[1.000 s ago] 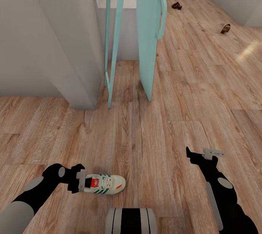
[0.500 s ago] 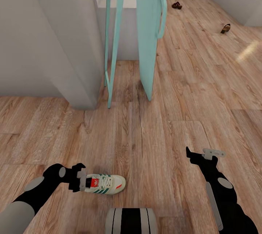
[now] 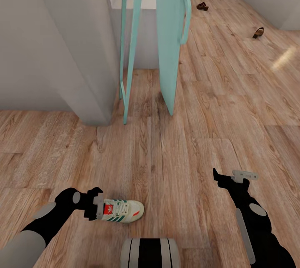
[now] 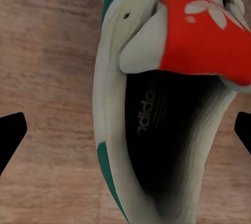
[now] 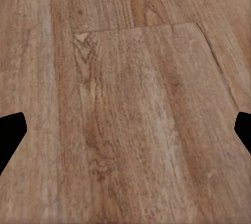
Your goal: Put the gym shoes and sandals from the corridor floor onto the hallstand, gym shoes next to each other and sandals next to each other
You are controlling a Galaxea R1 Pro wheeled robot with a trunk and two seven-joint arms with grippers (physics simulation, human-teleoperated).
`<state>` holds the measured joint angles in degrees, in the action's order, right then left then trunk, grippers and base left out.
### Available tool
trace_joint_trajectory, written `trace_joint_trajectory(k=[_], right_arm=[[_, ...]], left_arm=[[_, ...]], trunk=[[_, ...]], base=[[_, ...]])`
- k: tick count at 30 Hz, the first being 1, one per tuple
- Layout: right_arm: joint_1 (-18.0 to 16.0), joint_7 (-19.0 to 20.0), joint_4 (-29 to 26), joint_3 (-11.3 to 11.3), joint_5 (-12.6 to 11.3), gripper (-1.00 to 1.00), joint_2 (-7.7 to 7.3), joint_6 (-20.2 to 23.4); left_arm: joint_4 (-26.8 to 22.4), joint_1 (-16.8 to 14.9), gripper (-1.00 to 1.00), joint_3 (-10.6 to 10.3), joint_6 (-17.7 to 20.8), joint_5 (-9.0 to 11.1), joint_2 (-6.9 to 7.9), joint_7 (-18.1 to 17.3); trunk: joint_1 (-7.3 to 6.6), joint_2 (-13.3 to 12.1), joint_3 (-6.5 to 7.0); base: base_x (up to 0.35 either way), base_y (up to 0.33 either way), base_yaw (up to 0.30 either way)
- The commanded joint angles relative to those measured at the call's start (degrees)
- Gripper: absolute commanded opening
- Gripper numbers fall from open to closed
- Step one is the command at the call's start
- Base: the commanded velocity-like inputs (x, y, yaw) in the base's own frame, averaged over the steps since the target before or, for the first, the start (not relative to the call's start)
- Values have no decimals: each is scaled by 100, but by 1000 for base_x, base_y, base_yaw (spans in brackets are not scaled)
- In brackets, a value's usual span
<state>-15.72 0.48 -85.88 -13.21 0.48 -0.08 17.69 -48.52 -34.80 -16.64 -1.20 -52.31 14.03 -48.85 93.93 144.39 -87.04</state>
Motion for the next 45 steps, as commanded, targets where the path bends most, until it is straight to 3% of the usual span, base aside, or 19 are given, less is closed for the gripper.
trace_joint_trajectory(k=[1, 4, 26, 32, 45], right_arm=[[-2, 5, -8, -2, 5, 100, 0, 33], [-2, 5, -9, -5, 5, 100, 0, 33], [-2, 5, -10, -6, 5, 100, 0, 33], [-2, 5, -12, -6, 5, 100, 0, 33], [-2, 5, -11, -6, 5, 100, 0, 33]], left_arm=[[-7, -2, 100, -13, -12, -33, 2, -10], [-1, -3, 100, -5, -12, -40, 1, -10], [9, 0, 100, -15, -12, -47, 3, -10], [9, -1, 100, -15, -12, -51, 3, -10], [9, -1, 100, -15, -12, -45, 7, -10]], trunk=[[-1, 1, -4], [7, 5, -73], [7, 5, -110], [22, 14, -243], [22, 14, -265]], base=[[0, 0, 0], [0, 0, 0], [0, 0, 0], [0, 0, 0], [0, 0, 0]])
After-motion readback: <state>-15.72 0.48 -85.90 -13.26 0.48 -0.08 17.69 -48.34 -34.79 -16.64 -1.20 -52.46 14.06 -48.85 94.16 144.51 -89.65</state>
